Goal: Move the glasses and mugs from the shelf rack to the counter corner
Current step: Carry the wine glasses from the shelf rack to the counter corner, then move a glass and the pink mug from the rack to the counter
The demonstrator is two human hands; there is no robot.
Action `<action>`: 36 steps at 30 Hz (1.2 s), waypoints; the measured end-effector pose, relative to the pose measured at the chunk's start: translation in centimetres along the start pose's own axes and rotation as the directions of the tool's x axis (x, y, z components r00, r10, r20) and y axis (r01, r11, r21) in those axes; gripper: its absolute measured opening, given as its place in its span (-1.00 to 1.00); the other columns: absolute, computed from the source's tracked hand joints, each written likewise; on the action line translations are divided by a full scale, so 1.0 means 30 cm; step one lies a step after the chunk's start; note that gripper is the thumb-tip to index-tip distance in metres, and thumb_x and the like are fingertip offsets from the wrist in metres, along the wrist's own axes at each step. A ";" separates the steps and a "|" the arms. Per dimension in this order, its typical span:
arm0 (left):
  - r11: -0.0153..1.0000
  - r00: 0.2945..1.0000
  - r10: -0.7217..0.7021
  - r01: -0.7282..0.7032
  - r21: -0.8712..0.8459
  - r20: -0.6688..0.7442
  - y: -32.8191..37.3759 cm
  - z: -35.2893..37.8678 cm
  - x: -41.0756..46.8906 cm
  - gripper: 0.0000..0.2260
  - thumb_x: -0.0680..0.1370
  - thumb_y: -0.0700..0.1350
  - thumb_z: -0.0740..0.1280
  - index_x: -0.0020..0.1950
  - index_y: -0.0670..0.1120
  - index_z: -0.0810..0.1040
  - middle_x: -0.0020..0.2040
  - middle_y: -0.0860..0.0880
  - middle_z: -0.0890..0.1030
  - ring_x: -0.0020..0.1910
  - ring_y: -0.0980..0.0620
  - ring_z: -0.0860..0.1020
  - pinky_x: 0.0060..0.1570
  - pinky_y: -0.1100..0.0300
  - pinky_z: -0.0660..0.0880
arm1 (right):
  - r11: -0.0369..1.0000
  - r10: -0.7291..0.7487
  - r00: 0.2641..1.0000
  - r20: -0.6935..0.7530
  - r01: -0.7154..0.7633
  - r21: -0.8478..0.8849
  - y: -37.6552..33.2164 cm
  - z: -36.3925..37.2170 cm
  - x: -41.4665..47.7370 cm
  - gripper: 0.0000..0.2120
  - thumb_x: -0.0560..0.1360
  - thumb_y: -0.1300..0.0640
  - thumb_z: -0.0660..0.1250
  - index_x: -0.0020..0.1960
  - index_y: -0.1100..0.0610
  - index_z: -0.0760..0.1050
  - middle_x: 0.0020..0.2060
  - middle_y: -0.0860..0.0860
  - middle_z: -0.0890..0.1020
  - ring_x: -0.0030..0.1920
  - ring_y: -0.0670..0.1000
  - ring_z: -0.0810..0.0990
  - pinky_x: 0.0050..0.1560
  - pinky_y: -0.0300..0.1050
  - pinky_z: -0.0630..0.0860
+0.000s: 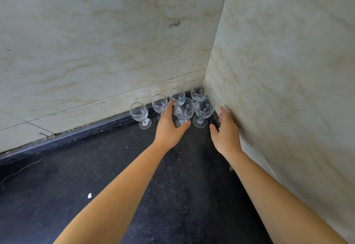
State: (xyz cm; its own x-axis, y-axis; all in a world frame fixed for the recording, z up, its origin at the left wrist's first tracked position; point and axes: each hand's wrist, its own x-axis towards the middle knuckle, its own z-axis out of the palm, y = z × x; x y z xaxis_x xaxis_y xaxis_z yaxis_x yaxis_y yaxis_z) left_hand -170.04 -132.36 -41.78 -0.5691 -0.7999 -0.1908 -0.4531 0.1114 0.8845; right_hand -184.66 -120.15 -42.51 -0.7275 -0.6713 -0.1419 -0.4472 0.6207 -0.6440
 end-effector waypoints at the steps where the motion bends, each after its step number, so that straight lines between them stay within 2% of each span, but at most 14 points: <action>1: 0.999 1.000 -0.007 0.007 0.034 -0.024 0.010 -0.013 -0.033 -0.20 0.52 0.06 0.45 0.62 0.05 0.06 0.52 0.09 0.33 0.47 0.03 0.33 0.29 0.17 0.36 | 1.000 -0.016 1.000 0.002 0.016 -0.005 -0.015 -0.022 -0.020 -0.34 0.60 0.14 0.31 0.59 0.13 0.08 0.51 0.13 0.33 0.48 0.13 0.35 0.41 0.12 0.40; 5: 0.988 0.984 -0.036 0.062 0.141 -0.176 0.058 -0.083 -0.209 -0.36 0.61 0.13 0.29 0.62 0.08 0.08 0.57 0.03 0.27 0.49 0.02 0.32 0.27 0.17 0.34 | 0.995 -0.097 0.995 0.004 0.097 0.025 -0.083 -0.101 -0.103 -0.39 0.60 0.06 0.28 0.58 0.08 0.13 0.47 0.08 0.38 0.43 0.10 0.41 0.34 -0.01 0.38; 7: 0.979 0.967 -0.024 0.074 0.188 -0.254 0.084 -0.130 -0.322 -0.41 0.63 0.13 0.23 0.61 0.10 0.09 0.57 0.05 0.25 0.43 0.10 0.35 0.30 0.12 0.38 | 0.985 -0.165 0.986 -0.011 0.165 0.053 -0.122 -0.119 -0.148 -0.42 0.61 0.04 0.27 0.57 0.09 0.17 0.45 0.09 0.40 0.41 0.11 0.42 0.32 -0.02 0.39; 9: 0.963 0.940 0.003 0.089 0.254 -0.340 0.102 -0.189 -0.458 -0.44 0.65 0.14 0.18 0.61 0.10 0.09 0.58 0.09 0.21 0.47 0.12 0.28 0.39 0.07 0.34 | 0.962 -0.262 0.965 -0.002 0.261 0.076 -0.170 -0.112 -0.205 -0.44 0.62 0.00 0.24 0.56 0.11 0.18 0.49 0.11 0.35 0.46 0.13 0.36 0.35 0.01 0.39; 11: 0.946 0.906 0.022 0.119 0.303 -0.423 0.104 -0.253 -0.612 -0.46 0.66 0.14 0.15 0.61 0.10 0.09 0.60 0.11 0.17 0.55 0.10 0.16 0.45 0.03 0.30 | 0.935 -0.351 0.935 0.044 0.347 0.074 -0.228 -0.082 -0.275 -0.44 0.64 -0.05 0.19 0.57 0.11 0.16 0.55 0.12 0.24 0.55 0.12 0.21 0.44 0.06 0.30; 14: 0.915 0.811 0.030 0.214 0.343 -0.585 0.093 -0.366 -0.884 -0.49 0.66 0.14 0.14 0.60 0.10 0.13 0.60 0.12 0.17 0.56 0.14 0.11 0.38 0.36 0.15 | 0.871 -0.491 0.861 0.136 0.484 0.083 -0.349 -0.027 -0.430 -0.43 0.65 -0.12 0.13 0.58 0.09 0.17 0.59 0.12 0.14 0.59 0.12 0.10 0.50 0.13 0.24; 15: 0.905 0.773 0.026 0.251 0.343 -0.634 0.091 -0.406 -0.974 -0.50 0.67 0.13 0.14 0.60 0.09 0.15 0.60 0.11 0.18 0.56 0.13 0.12 0.36 0.40 0.14 | 0.844 -0.537 0.828 0.161 0.528 0.098 -0.396 -0.011 -0.486 -0.43 0.65 -0.13 0.12 0.58 0.09 0.18 0.59 0.12 0.14 0.58 0.13 0.11 0.50 0.14 0.24; 16: 0.897 0.731 0.021 0.288 0.336 -0.682 0.089 -0.449 -1.067 -0.50 0.67 0.12 0.14 0.59 0.07 0.17 0.60 0.10 0.20 0.56 0.12 0.13 0.40 0.35 0.16 | 0.813 -0.583 0.792 0.180 0.570 0.119 -0.447 0.005 -0.548 -0.44 0.65 -0.13 0.11 0.58 0.08 0.18 0.59 0.12 0.13 0.58 0.13 0.11 0.50 0.14 0.22; 18: 0.878 0.632 0.012 0.364 0.311 -0.775 0.087 -0.539 -1.262 -0.51 0.67 0.10 0.14 0.59 0.03 0.20 0.59 0.06 0.23 0.55 0.08 0.15 0.47 0.16 0.19 | 0.745 -0.667 0.713 0.218 0.646 0.167 -0.559 0.031 -0.694 -0.44 0.65 -0.13 0.10 0.58 0.07 0.16 0.59 0.12 0.13 0.58 0.12 0.10 0.50 0.12 0.18; 20: 0.862 0.520 0.020 0.423 0.278 -0.854 0.089 -0.623 -1.466 -0.51 0.67 0.10 0.14 0.59 0.01 0.21 0.59 0.04 0.24 0.56 0.06 0.15 0.49 0.07 0.21 | 0.655 -0.755 0.609 0.243 0.718 0.236 -0.674 0.050 -0.864 -0.44 0.65 -0.13 0.11 0.58 0.05 0.16 0.59 0.12 0.13 0.58 0.12 0.09 0.50 0.09 0.16; 26: 0.808 0.175 0.098 0.561 0.181 -0.980 0.079 -0.822 -2.143 -0.53 0.67 0.08 0.16 0.56 -0.01 0.26 0.57 -0.05 0.28 0.54 -0.05 0.21 0.48 -0.06 0.24 | 0.286 -0.955 0.220 0.198 0.861 0.421 -0.989 0.113 -1.475 -0.46 0.65 -0.09 0.16 0.56 0.10 0.21 0.57 0.15 0.17 0.57 0.11 0.13 0.51 0.08 0.17; 31: 0.720 -0.043 0.153 0.689 0.082 -0.987 0.008 -0.906 -2.819 -0.51 0.65 0.08 0.16 0.55 -0.06 0.28 0.55 -0.14 0.31 0.53 -0.15 0.25 0.44 -0.11 0.25 | -0.025 -0.992 -0.088 0.095 0.851 0.525 -1.159 0.257 -2.154 -0.47 0.64 -0.04 0.21 0.54 0.13 0.25 0.55 0.19 0.21 0.56 0.16 0.15 0.50 0.13 0.16; 36: 0.606 -0.241 0.190 0.791 -0.079 -0.952 -0.076 -0.930 -3.505 -0.50 0.61 0.03 0.20 0.49 -0.20 0.38 0.49 -0.24 0.37 0.46 -0.25 0.34 0.42 -0.17 0.28 | -0.234 -0.941 -0.334 0.051 0.753 0.615 -1.210 0.386 -2.885 -0.46 0.61 0.02 0.28 0.53 0.17 0.29 0.53 0.22 0.26 0.49 0.26 0.28 0.41 0.24 0.29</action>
State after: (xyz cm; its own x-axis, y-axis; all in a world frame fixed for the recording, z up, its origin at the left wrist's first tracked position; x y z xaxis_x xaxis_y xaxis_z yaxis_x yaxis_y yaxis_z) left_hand -90.01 -64.95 -11.86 0.7039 -0.3477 0.6194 -0.6708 -0.6120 0.4188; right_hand -99.44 -89.28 -15.54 0.6907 -0.3804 0.6150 -0.1229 -0.8999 -0.4185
